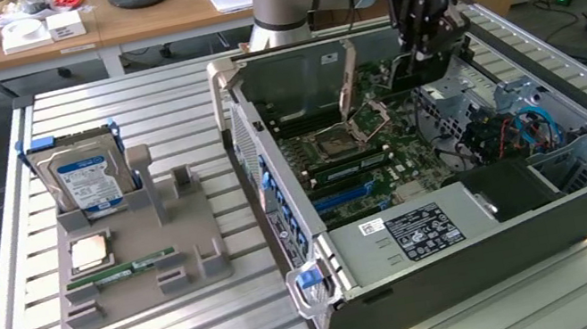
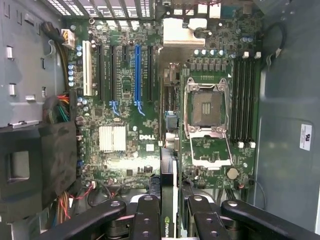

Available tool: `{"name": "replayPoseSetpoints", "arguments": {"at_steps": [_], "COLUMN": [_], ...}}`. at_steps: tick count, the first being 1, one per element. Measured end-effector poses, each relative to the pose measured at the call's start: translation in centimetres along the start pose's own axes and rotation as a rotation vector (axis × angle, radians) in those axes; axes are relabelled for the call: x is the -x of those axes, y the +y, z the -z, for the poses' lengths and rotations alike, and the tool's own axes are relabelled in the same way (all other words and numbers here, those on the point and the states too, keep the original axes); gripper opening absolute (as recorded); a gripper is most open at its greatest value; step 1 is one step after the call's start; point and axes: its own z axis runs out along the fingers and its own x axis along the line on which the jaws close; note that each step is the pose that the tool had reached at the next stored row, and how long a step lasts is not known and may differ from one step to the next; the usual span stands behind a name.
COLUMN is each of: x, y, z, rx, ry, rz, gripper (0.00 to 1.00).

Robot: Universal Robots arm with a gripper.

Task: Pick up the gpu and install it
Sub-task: 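Insert the gpu into the slot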

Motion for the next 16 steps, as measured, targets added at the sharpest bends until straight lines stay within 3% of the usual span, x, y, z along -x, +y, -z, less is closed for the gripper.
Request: {"name": "replayPoseSetpoints", "arguments": {"at_steps": [7, 16], "x": [-0.02, -0.03], "y": [0.55, 0.71], "z": [-0.84, -1.10], "rx": [-0.0001, -0.0001], "ry": [0.0001, 0.0002], "rz": [-0.001, -0.001], "gripper": [0.26, 0.26]}}
